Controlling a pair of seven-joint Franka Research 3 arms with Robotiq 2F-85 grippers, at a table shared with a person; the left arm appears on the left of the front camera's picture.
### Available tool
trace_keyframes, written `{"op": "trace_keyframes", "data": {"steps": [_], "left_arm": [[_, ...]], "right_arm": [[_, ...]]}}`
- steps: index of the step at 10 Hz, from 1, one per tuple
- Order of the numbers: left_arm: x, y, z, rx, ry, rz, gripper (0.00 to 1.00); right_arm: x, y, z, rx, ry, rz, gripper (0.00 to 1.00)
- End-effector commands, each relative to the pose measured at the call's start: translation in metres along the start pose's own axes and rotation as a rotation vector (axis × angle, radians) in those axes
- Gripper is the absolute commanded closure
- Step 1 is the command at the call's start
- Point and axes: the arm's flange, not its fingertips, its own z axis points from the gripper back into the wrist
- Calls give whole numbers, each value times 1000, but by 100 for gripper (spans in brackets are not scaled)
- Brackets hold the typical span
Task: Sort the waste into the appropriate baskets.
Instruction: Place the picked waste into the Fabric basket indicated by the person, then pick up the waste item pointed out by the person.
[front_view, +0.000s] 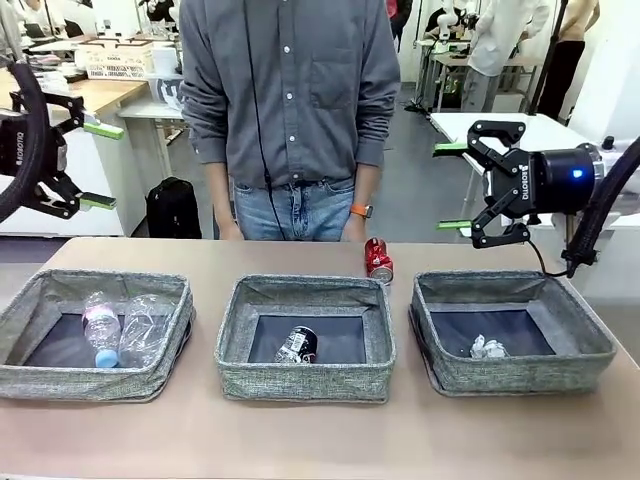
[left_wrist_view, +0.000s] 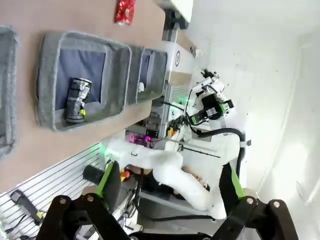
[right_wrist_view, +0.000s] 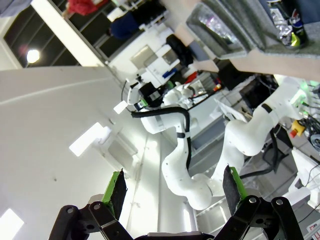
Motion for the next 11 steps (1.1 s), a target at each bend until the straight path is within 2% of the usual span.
{"op": "trace_keyframes", "data": {"steps": [1, 11], "left_arm": [[-2, -18, 8, 35, 100, -58, 0], [-2, -18, 8, 35, 100, -58, 0]], "right_arm": [[-2, 4, -2, 16, 12, -7, 0], [-2, 4, -2, 16, 12, -7, 0]]}}
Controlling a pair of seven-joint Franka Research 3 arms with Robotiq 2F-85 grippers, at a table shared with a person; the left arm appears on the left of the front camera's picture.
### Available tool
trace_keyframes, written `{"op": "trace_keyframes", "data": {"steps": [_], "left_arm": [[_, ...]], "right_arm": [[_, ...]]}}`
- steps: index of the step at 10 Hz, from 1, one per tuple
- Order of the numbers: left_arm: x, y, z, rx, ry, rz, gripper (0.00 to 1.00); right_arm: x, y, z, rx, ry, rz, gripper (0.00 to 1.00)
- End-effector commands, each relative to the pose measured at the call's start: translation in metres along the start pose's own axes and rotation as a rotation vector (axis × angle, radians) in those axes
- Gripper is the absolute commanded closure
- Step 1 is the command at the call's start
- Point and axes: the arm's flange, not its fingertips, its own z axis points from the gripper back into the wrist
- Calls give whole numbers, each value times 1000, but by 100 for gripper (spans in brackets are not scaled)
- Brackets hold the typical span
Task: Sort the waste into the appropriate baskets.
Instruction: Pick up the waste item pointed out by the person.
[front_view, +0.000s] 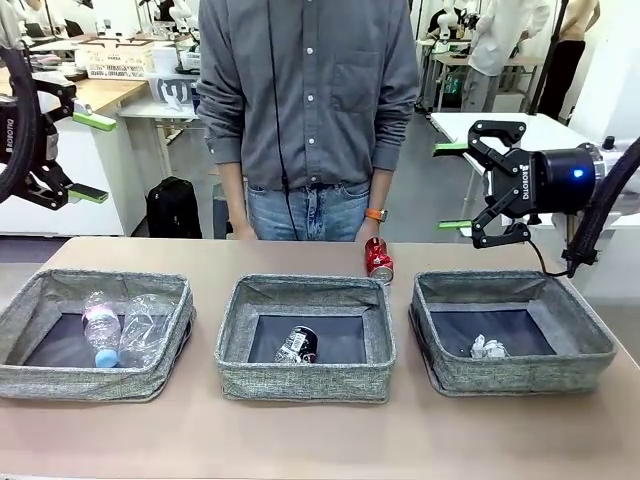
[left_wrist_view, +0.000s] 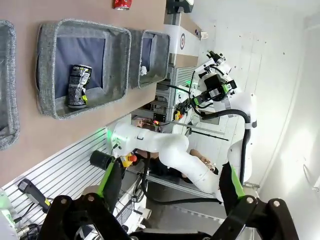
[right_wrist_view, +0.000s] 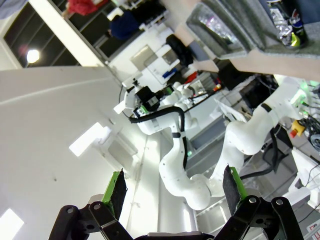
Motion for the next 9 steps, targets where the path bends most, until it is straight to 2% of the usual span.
{"op": "trace_keyframes", "data": {"steps": [1, 9], "left_arm": [[-1, -1, 2, 7, 10, -20, 0], [-1, -1, 2, 7, 10, -20, 0]], "right_arm": [[-2, 4, -2, 16, 12, -6, 0], [-2, 4, -2, 16, 12, -6, 0]]}}
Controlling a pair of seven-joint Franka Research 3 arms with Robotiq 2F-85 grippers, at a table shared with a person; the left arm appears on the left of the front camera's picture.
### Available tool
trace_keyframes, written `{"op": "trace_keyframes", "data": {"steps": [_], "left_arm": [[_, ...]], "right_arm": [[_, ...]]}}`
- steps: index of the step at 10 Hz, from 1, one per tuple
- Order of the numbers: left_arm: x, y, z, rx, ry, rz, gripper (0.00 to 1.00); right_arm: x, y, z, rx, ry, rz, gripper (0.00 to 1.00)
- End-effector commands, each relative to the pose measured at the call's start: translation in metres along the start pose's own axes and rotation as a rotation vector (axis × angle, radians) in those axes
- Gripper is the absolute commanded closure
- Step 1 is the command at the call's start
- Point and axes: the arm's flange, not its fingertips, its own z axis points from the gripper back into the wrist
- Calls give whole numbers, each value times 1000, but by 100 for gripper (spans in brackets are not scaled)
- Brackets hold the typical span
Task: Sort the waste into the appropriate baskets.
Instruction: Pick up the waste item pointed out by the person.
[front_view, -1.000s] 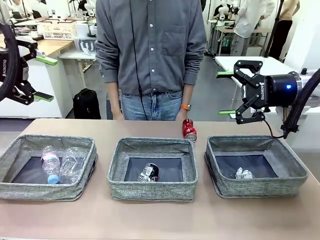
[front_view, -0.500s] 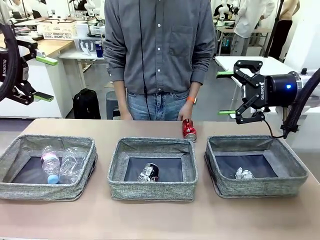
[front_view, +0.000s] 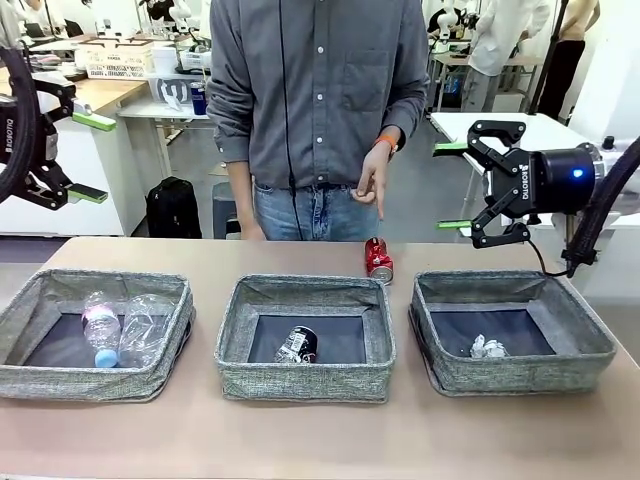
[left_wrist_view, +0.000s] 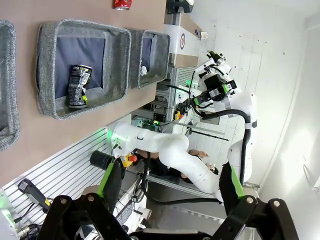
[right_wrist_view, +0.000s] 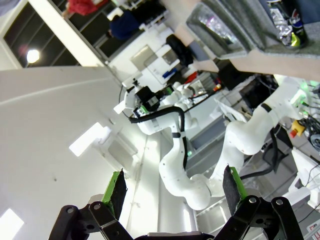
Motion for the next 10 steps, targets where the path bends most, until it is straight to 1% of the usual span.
{"op": "trace_keyframes", "data": {"steps": [1, 3, 4, 5, 6, 8, 9, 10], "left_arm": [[-1, -1, 2, 7, 11, -19, 0], [-1, -1, 2, 7, 11, -19, 0], [-1, -1, 2, 7, 11, -19, 0], [-1, -1, 2, 7, 11, -19, 0], [-1, -1, 2, 7, 11, -19, 0], [-1, -1, 2, 7, 11, -19, 0], [-1, -1, 2, 7, 11, -19, 0], [-1, -1, 2, 7, 11, -19, 0]], "right_arm": [[-2, 4, -2, 16, 12, -6, 0], [0, 0, 0, 0, 0, 0, 0], [-3, 8, -22, -274, -442, -21, 0], [-2, 24, -55, -474, -675, 94, 0], [10, 41, -88, -695, -837, 193, 0], [40, 46, -122, -1139, -1182, 235, 0], [45, 45, -127, -1207, -1288, 276, 0], [42, 48, -125, -1117, -1307, 319, 0]]}}
